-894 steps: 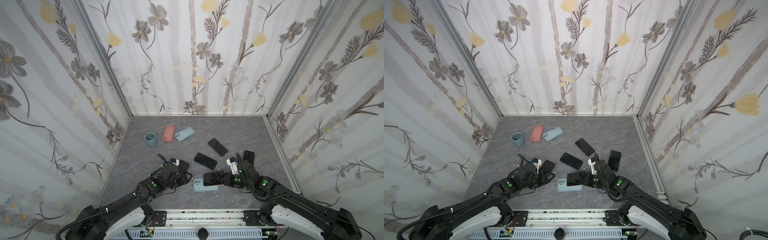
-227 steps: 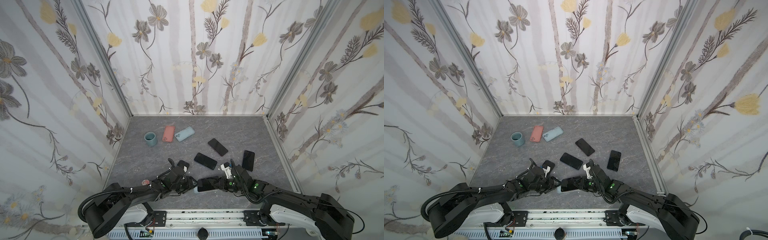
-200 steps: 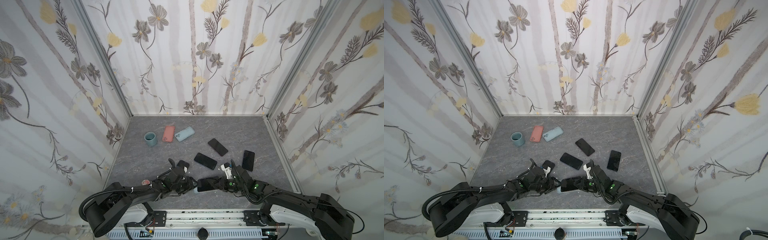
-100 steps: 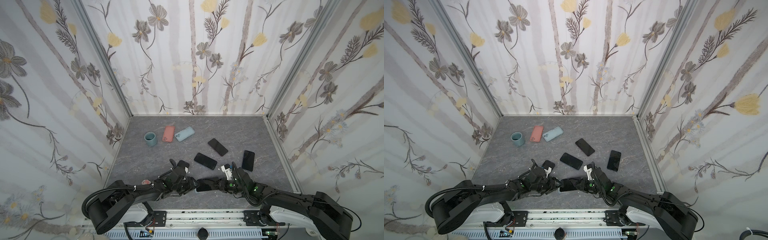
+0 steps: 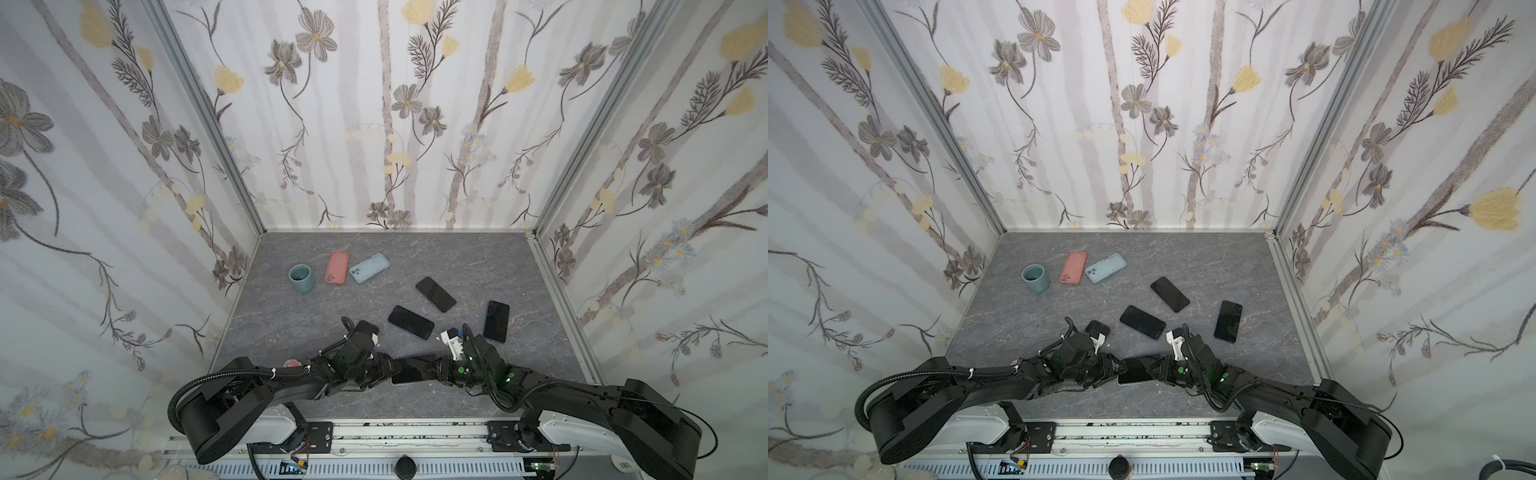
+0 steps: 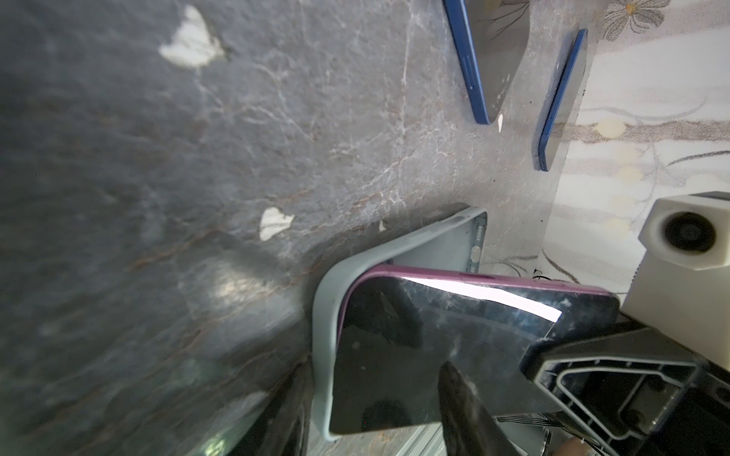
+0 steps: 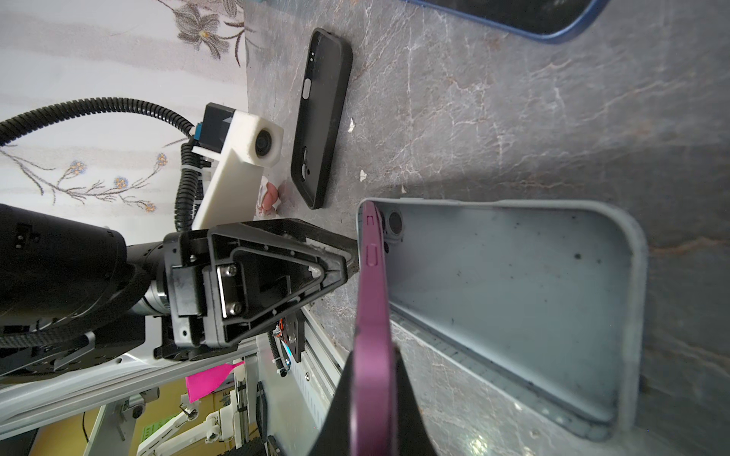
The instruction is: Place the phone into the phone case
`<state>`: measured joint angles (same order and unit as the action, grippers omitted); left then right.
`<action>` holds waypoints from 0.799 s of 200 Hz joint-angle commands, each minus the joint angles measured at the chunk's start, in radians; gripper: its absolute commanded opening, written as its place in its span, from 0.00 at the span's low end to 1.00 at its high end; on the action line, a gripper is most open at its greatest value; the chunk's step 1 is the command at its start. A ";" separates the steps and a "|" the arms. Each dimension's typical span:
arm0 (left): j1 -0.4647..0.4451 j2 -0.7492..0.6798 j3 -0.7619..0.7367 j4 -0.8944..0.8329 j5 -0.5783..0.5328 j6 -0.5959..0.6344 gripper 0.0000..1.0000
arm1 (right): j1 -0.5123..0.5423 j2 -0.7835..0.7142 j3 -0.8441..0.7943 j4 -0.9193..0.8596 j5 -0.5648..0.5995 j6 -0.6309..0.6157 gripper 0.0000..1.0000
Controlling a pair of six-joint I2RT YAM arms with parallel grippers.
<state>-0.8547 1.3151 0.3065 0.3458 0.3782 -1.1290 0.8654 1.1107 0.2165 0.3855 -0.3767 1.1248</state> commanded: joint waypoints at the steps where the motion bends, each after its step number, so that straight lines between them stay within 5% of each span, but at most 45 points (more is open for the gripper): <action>1: -0.004 0.006 0.010 0.045 0.008 -0.005 0.53 | 0.003 0.002 -0.012 -0.082 0.026 -0.007 0.01; 160: -0.005 0.065 -0.004 0.069 0.029 -0.006 0.53 | -0.002 0.023 -0.124 0.000 0.068 0.035 0.09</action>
<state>-0.8555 1.3731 0.3080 0.4183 0.3897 -1.1286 0.8619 1.1118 0.1005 0.5495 -0.3489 1.1702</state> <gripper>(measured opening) 0.529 0.089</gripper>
